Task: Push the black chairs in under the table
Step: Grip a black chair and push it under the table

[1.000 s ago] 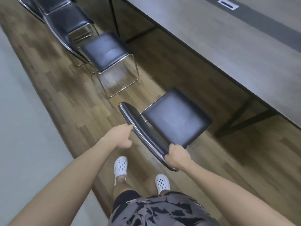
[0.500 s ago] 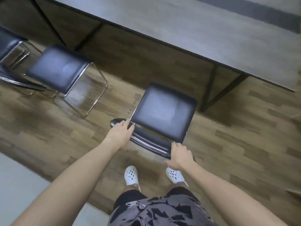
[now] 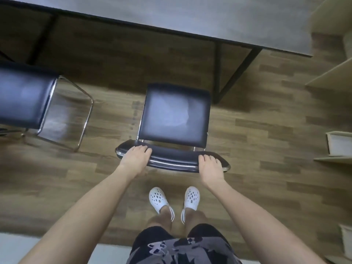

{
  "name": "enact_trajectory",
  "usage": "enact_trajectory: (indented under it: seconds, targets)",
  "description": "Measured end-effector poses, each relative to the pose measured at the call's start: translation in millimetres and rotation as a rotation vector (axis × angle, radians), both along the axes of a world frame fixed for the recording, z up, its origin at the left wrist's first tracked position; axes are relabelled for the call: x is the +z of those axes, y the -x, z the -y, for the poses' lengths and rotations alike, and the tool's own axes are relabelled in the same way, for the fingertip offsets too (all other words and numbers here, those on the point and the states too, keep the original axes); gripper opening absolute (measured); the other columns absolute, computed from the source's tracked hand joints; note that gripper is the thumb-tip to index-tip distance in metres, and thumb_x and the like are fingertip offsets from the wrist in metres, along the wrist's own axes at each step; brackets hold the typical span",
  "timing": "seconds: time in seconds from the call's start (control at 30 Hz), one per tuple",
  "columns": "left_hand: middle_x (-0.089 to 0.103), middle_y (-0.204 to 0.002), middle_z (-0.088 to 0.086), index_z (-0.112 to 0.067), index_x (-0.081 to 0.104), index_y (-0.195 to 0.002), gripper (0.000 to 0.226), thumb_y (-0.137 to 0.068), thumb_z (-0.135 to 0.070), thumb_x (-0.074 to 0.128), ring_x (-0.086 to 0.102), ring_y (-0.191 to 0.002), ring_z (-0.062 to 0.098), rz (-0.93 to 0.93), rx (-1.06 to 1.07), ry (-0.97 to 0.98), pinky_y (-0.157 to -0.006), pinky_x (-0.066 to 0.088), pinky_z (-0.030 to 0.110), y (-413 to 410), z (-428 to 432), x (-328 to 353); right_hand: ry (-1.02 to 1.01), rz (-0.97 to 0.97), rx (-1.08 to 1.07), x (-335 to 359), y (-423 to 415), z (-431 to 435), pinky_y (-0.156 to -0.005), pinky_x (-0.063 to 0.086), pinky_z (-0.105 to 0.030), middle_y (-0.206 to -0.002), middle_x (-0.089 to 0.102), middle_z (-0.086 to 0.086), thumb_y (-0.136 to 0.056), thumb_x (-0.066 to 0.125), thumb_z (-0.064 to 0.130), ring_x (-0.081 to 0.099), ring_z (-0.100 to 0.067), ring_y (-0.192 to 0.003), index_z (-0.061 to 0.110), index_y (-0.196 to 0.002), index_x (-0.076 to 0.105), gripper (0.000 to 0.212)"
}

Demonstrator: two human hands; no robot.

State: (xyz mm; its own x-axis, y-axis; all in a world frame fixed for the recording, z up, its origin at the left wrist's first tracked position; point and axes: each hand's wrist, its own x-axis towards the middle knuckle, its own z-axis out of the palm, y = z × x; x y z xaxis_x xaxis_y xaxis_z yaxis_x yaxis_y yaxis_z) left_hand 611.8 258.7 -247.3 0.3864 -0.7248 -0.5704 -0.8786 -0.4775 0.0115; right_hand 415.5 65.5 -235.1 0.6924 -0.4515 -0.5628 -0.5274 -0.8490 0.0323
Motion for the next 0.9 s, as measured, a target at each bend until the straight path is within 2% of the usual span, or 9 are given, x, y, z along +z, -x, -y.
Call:
enact_trajectory:
  seconds: [0.17,0.4,0.57,0.7,0.9]
  targets:
    - [0.049,-0.139,0.001,-0.018,0.045,-0.135,0.075,-0.072,-0.049,0.071,0.044,-0.129,0.021,-0.031,0.114,0.047,-0.109,0.030,0.033,-3,8,-6,-0.006,0.049,-0.038,-10,-2,4,-0.105,0.029,-0.035,-0.121,0.053,-0.004,-0.079,0.055,0.004,0.046,-0.026,-0.117,0.013,-0.122,0.044,0.044]
    - [0.038,-0.150,0.000,-0.021,0.040,-0.136,0.072,-0.077,-0.047,0.072,0.028,-0.143,0.022,0.058,0.188,-0.015,-0.116,0.017,0.042,11,12,-19,-0.034,0.119,0.013,-15,0,13,-0.089,0.034,-0.035,-0.106,0.058,-0.007,-0.075,0.052,-0.007,0.052,-0.029,-0.102,0.012,-0.107,0.050,0.037]
    - [0.049,-0.138,-0.003,-0.020,0.046,-0.130,0.064,-0.076,-0.041,0.072,0.040,-0.133,0.021,0.107,0.196,0.028,-0.111,0.024,0.039,9,9,-26,0.037,0.163,0.019,-17,2,11,-0.072,0.044,-0.034,-0.081,0.064,-0.008,-0.055,0.071,-0.011,0.062,-0.030,-0.079,0.010,-0.088,0.059,0.041]
    - [0.056,-0.126,0.000,-0.017,0.049,-0.122,0.056,-0.075,-0.038,0.070,0.049,-0.119,0.025,0.101,0.153,0.065,-0.099,0.031,0.036,5,6,-25,0.024,0.151,0.009,-23,-1,9,-0.079,0.040,-0.035,-0.091,0.062,-0.006,-0.067,0.060,-0.011,0.059,-0.029,-0.090,0.012,-0.097,0.053,0.038]
    - [0.058,-0.121,0.000,-0.017,0.050,-0.117,0.053,-0.076,-0.044,0.070,0.051,-0.116,0.025,0.086,0.139,0.100,-0.096,0.031,0.036,-1,4,-23,0.036,0.128,-0.018,-23,-7,4,-0.083,0.036,-0.035,-0.098,0.060,-0.004,-0.073,0.055,-0.008,0.056,-0.028,-0.096,0.014,-0.100,0.049,0.035]
